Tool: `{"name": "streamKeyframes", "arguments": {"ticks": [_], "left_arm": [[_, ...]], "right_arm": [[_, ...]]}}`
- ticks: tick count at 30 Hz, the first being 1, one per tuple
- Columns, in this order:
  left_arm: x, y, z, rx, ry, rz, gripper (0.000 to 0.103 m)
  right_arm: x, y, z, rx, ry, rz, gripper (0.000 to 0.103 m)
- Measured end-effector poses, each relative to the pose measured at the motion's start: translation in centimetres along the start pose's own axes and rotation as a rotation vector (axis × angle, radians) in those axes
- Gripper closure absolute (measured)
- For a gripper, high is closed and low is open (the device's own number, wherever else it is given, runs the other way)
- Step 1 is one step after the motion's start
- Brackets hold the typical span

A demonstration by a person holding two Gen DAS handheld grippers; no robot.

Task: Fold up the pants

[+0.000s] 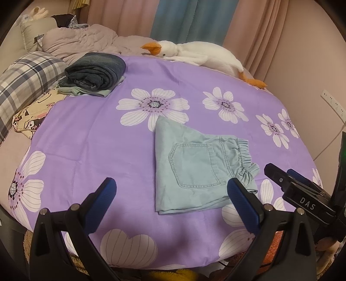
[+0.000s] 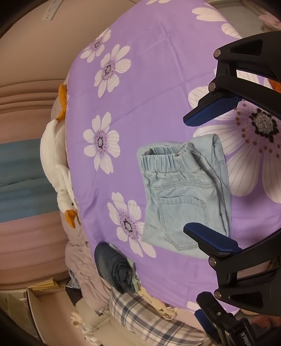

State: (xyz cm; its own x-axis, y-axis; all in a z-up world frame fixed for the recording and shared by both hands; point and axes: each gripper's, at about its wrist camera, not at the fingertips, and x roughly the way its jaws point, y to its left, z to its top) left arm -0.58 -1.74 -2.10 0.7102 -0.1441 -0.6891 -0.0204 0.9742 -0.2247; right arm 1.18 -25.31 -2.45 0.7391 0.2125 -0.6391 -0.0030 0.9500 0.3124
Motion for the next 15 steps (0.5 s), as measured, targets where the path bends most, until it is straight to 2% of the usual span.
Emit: {"name": "streamKeyframes", "arguments": {"ticks": [15], "left_arm": [[0.18, -0.13, -0.28, 0.004, 0.007, 0.0, 0.001]], "right_arm": [[0.11, -0.41, -0.24, 0.004, 0.006, -0.002, 0.013]]}}
